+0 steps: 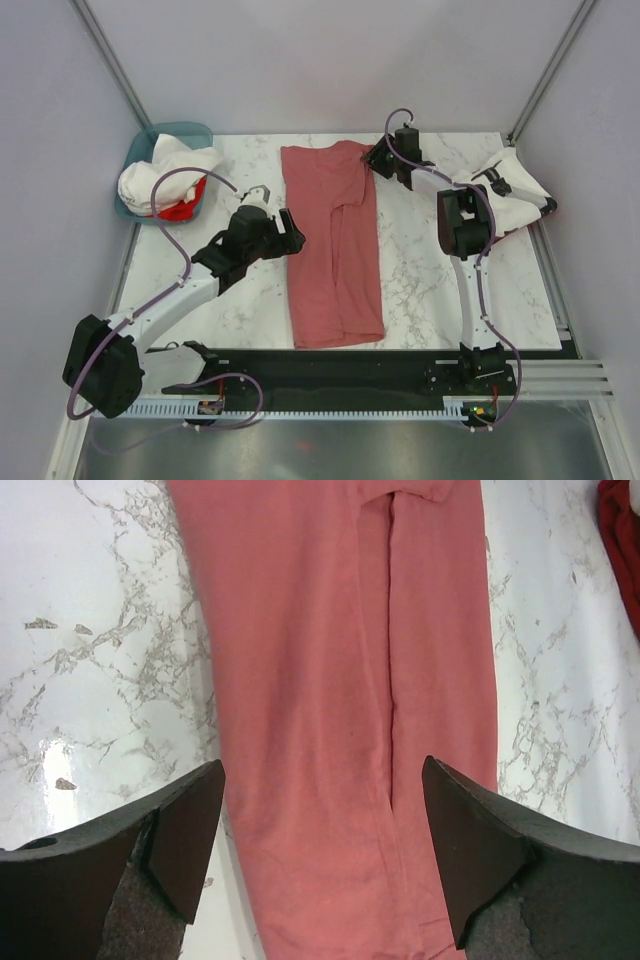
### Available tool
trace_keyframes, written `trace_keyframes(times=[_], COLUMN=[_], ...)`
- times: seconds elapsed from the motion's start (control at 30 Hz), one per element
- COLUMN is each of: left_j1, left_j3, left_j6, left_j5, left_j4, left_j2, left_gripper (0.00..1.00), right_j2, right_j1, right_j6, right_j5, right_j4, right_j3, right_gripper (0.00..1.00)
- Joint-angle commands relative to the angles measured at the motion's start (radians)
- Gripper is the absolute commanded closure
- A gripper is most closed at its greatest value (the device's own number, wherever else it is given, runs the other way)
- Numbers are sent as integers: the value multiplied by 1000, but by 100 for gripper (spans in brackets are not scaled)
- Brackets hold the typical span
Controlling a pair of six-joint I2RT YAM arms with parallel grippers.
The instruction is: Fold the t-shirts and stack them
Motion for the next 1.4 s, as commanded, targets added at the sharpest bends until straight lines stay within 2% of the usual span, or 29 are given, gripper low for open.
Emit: trace_keyframes(times=[0.0, 0.03, 0.13, 0.17, 0.2, 0.3, 0.37, 0.47, 0.6, 0.7, 0.73, 0.9, 1.1, 1.23, 1.37], left_j1=[4, 4, 4, 4, 3, 4, 4, 3, -20, -39, -45, -111, -339, -413, -433], left_j3=[0, 3, -10, -13, -24, -32, -30, -56, -179, -268, -285, -374, -389, -406, -449], left_j6=[34, 36, 43, 43, 40, 30, 31, 19, -65, -99, -108, -179, -285, -335, -371], left_j5=[-23, -17, -23, -35, -43, -58, -35, 17, 138, 161, 182, 227, 158, 109, 68], left_j4=[35, 35, 35, 34, 35, 12, -15, -43, -49, -64, -67, -74, -117, -155, -190], left_j2=[14, 14, 0, -4, -10, -9, -4, -9, -64, -125, -138, -219, -276, -320, -349], left_gripper=[13, 13, 11, 4, 0, 0, 0, 5, 8, 9, 9, 13, 15, 20, 24], right_j2=[13, -5, -104, -135, -204, -365, -451, -631, -887, -1067, -1112, -1364, -1470, -1493, -1519], right_j1=[17, 28, 39, 42, 43, 53, 65, 108, 172, 209, 230, 306, 418, 484, 523], right_j6=[-36, -61, -98, -121, -130, -150, -139, -147, -188, -188, -176, -138, -73, -56, -41], right_j5=[80, 90, 110, 112, 117, 117, 120, 150, 195, 186, 177, 153, 117, 118, 97], right_j4=[-119, -114, -114, -111, -113, -119, -140, -198, -320, -338, -331, -363, -378, -367, -350], right_j3=[1, -28, -124, -157, -231, -376, -535, -735, -927, -1100, -1185, -1367, -1493, -1527, -1554], right_gripper=[39, 33, 25, 25, 25, 25, 26, 27, 26, 25, 29, 30, 30, 33, 36])
